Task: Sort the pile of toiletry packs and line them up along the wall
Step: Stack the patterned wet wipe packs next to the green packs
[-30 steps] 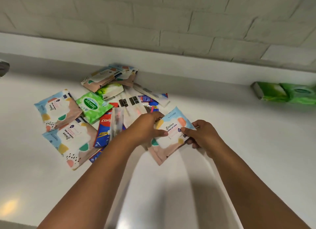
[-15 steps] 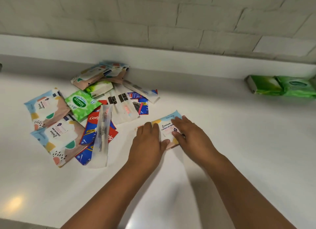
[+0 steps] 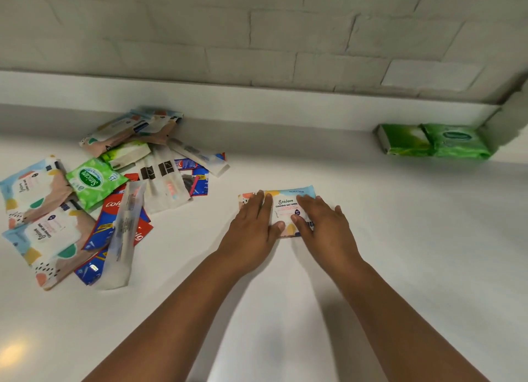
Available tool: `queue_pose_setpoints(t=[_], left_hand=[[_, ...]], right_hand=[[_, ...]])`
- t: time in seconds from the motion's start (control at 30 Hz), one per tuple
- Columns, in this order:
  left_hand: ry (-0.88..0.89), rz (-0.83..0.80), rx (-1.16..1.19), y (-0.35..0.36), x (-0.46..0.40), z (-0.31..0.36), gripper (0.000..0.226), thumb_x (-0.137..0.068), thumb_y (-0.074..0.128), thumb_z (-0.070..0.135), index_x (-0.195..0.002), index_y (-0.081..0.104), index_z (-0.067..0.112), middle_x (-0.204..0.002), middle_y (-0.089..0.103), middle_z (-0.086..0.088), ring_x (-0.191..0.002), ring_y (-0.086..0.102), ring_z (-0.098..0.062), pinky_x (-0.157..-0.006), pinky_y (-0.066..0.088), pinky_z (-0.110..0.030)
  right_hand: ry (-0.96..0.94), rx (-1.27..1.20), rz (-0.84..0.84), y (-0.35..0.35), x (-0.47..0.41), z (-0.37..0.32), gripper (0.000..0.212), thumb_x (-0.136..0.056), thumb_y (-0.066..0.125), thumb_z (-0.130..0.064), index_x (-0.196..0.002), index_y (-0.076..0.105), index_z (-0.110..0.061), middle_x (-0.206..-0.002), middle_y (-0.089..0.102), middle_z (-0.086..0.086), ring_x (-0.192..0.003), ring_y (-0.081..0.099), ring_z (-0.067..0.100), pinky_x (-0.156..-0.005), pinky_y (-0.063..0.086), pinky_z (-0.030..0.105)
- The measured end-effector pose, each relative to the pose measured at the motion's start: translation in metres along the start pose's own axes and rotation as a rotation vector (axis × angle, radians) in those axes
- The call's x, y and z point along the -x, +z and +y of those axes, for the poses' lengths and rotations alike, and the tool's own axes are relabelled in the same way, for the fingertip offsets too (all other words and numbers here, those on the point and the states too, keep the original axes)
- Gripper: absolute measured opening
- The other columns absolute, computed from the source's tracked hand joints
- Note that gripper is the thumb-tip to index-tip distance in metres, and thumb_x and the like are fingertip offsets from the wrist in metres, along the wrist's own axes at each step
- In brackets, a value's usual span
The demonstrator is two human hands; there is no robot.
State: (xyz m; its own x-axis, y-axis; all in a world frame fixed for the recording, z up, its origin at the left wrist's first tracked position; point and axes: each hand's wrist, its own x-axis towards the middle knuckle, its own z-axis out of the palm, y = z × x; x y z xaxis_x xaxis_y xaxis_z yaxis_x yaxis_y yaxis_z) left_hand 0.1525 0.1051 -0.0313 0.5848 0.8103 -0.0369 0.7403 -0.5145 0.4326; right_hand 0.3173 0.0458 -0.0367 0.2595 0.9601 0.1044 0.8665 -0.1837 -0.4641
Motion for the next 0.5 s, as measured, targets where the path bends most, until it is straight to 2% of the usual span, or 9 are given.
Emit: queue_pose_setpoints(t=[0.13, 0.23, 0.37, 0.5], left_hand=[[0.045, 0.016, -0.057, 0.016, -0.014, 0.024, 0.065, -0.100, 0.023, 0.046, -0.150, 0.000, 0.013, -0.159, -0.003, -0.005, -0.146, -0.003, -0.017, -0.118, 0.005, -0.032], [0.078, 0.020, -0.082, 0.026, -0.027, 0.043, 0.064, -0.100, 0.023, 0.045, -0.151, 0.000, 0.012, -0.159, -0.004, -0.005, -0.146, -0.003, -0.018, -0.117, 0.004, -0.032], [0.108, 0.018, -0.087, 0.037, -0.044, 0.064, 0.064, -0.100, 0.022, 0.045, -0.151, 0.000, 0.012, -0.159, -0.004, -0.005, -0.146, -0.004, -0.018, -0.117, 0.003, -0.031], [0.127, 0.043, -0.073, 0.051, -0.063, 0.080, 0.067, -0.099, 0.018, 0.051, -0.150, 0.004, 0.011, -0.159, 0.001, -0.006, -0.146, -0.001, -0.018, -0.119, 0.005, -0.034]], right_hand=[[0.024, 0.027, 0.024, -0.011, 0.003, 0.028, 0.050, -0.098, 0.036, -0.047, -0.143, 0.041, -0.025, -0.148, 0.043, -0.003, -0.141, 0.030, 0.018, -0.117, 0.014, 0.046], [0.039, 0.035, 0.064, -0.019, 0.003, 0.050, 0.062, -0.093, 0.024, -0.060, -0.141, 0.044, -0.026, -0.144, 0.048, -0.002, -0.137, 0.038, 0.019, -0.115, 0.020, 0.050], [0.051, 0.047, 0.091, -0.029, 0.001, 0.078, 0.069, -0.089, 0.016, -0.063, -0.141, 0.044, -0.027, -0.143, 0.049, -0.003, -0.134, 0.041, 0.018, -0.115, 0.020, 0.051], [0.059, 0.052, 0.093, -0.039, -0.007, 0.103, 0.067, -0.090, 0.018, -0.061, -0.141, 0.043, -0.027, -0.144, 0.048, -0.003, -0.136, 0.038, 0.018, -0.115, 0.019, 0.050]])
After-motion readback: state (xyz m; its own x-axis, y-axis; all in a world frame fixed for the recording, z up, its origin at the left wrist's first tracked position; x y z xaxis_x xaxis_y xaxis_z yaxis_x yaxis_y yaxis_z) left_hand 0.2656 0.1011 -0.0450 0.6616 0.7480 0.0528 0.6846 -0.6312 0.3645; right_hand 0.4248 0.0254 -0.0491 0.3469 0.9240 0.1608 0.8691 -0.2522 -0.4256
